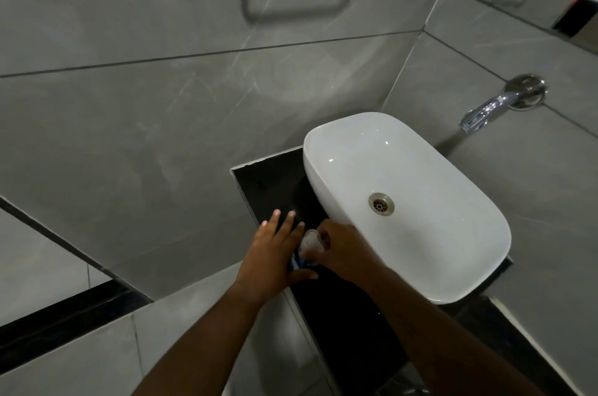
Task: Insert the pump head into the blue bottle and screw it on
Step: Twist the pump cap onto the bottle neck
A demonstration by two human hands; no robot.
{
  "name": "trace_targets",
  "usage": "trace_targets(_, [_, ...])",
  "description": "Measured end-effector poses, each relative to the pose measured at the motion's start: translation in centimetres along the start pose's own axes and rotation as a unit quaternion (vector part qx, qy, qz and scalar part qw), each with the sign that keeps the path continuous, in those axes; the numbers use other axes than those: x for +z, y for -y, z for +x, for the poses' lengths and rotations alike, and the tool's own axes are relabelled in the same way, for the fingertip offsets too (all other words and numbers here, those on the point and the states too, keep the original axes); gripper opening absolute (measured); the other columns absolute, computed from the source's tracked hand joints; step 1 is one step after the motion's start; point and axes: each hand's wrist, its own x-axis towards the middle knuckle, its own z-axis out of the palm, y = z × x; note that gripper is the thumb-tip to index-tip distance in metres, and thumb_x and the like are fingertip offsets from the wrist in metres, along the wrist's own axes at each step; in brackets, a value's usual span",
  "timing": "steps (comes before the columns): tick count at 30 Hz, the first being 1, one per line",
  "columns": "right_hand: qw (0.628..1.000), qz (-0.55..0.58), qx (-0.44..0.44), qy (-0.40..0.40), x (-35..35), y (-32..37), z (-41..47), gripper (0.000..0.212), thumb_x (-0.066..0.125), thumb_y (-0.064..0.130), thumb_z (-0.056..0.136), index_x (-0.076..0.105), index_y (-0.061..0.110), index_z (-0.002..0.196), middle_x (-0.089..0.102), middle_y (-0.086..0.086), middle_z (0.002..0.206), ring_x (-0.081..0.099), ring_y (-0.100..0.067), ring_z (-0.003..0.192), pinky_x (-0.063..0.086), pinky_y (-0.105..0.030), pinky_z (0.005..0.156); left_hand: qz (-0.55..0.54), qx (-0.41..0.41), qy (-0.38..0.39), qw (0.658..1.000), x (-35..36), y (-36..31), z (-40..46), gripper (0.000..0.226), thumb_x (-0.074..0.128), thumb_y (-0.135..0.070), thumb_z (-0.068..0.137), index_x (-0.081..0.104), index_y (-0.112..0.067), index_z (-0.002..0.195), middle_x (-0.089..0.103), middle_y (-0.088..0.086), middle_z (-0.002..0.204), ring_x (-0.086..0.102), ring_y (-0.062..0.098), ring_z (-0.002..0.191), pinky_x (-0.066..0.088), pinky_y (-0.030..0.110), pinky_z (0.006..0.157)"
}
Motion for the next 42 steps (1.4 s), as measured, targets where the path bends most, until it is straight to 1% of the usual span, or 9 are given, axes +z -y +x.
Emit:
trace_targets(5, [0.998,0.047,-0.040,0.024,0.4,-0.7,-0.4,0.032,0.069,0.029,0.082,0.063,0.024,0.113,0.072,-0.001,0.104,0.068,-0.012,0.089,0.059,-0.035,0.082,-0.017,0.003,-0.005,1.000,0.0,0.1,-0.1,0.095,0.056,-0.074,0.072,0.024,-0.028,0.149,0.012,0.002,0.160,-0.010,0.022,0.143,-0.003,0.043,0.115])
trace_targets(9, [0.999,0.040,-0.002,-0.005,0.3,-1.0,-0.2,0.022,0.074,0.029,0.077,0.065,0.016,0.093,0.070,-0.005,0.085,0.066,-0.020,0.076,0.059,-0.042,0.074,-0.030,0.003,-0.012,0.999,-0.1,0.1,-0.2,0.097,0.052,-0.078,0.070,0.026,-0.027,0.149,0.010,0.002,0.160,-0.010,0.021,0.144,-0.004,0.041,0.115])
trace_targets(14, [0.994,0.099,-0.033,0.022,0.5,-0.8,-0.5,0.034,0.067,0.034,0.086,0.061,0.027,0.118,0.071,0.000,0.103,0.068,-0.012,0.090,0.059,-0.034,0.084,-0.056,-0.001,-0.014,0.998,-0.2,-0.2,-0.4,0.096,0.053,-0.075,0.071,0.025,-0.026,0.149,0.010,0.003,0.160,-0.009,0.021,0.145,-0.002,0.042,0.116])
trace_targets(19, [0.997,0.075,0.009,0.007,0.6,-0.8,0.0,0.021,0.071,0.035,0.080,0.063,0.020,0.093,0.068,-0.004,0.087,0.066,-0.021,0.080,0.057,-0.038,0.074,-0.038,0.001,0.000,0.999,-0.2,-0.1,-0.4,0.092,0.048,-0.077,0.075,0.025,-0.028,0.148,0.010,0.003,0.160,-0.008,0.022,0.146,0.000,0.044,0.117])
trace_targets(23, [0.993,0.117,-0.007,0.033,0.8,-1.0,0.0,0.031,0.072,0.028,0.080,0.063,0.024,0.109,0.072,-0.001,0.093,0.068,-0.015,0.084,0.060,-0.038,0.080,-0.054,0.000,-0.004,0.999,-0.1,-0.1,-0.4,0.092,0.048,-0.077,0.075,0.022,-0.029,0.149,0.010,0.003,0.160,-0.008,0.021,0.145,0.002,0.045,0.118])
trace_targets(29, [0.988,0.148,0.039,0.016,1.9,-1.6,0.6,0.035,0.076,0.033,0.074,0.064,0.018,0.105,0.072,-0.003,0.100,0.068,-0.016,0.091,0.058,-0.040,0.087,-0.057,-0.010,0.001,0.998,-0.1,-0.2,-0.5,0.094,0.046,-0.077,0.075,0.018,-0.027,0.150,0.006,0.002,0.159,-0.010,0.019,0.144,-0.002,0.041,0.116])
trace_targets(32, [0.981,0.188,0.030,0.033,1.8,-1.7,0.5,0.044,0.075,0.034,0.072,0.062,0.023,0.113,0.072,-0.003,0.101,0.070,-0.018,0.091,0.060,-0.042,0.082,-0.073,-0.011,-0.006,0.997,-0.1,-0.3,-0.5,0.094,0.053,-0.074,0.075,0.020,-0.027,0.150,0.009,0.003,0.160,-0.008,0.019,0.144,-0.001,0.041,0.117])
trace_targets(37, [0.979,0.197,0.033,0.036,1.5,-1.9,0.5,0.022,0.071,0.022,0.083,0.066,0.013,0.103,0.073,-0.009,0.093,0.071,-0.021,0.082,0.061,-0.037,0.071,-0.087,-0.017,-0.002,0.996,-0.1,-0.4,-0.5,0.094,0.059,-0.069,0.076,0.019,-0.028,0.150,0.005,0.001,0.159,-0.008,0.017,0.144,0.000,0.040,0.117])
trace_targets(42, [0.973,0.226,0.043,0.032,1.5,-1.9,0.5,0.034,0.077,0.023,0.076,0.064,0.018,0.107,0.073,-0.009,0.092,0.072,-0.023,0.080,0.057,-0.031,0.059,-0.098,-0.023,0.005,0.995,0.0,-0.4,-0.5,0.094,0.059,-0.069,0.076,0.018,-0.029,0.150,0.005,0.001,0.160,-0.007,0.018,0.145,0.005,0.044,0.119])
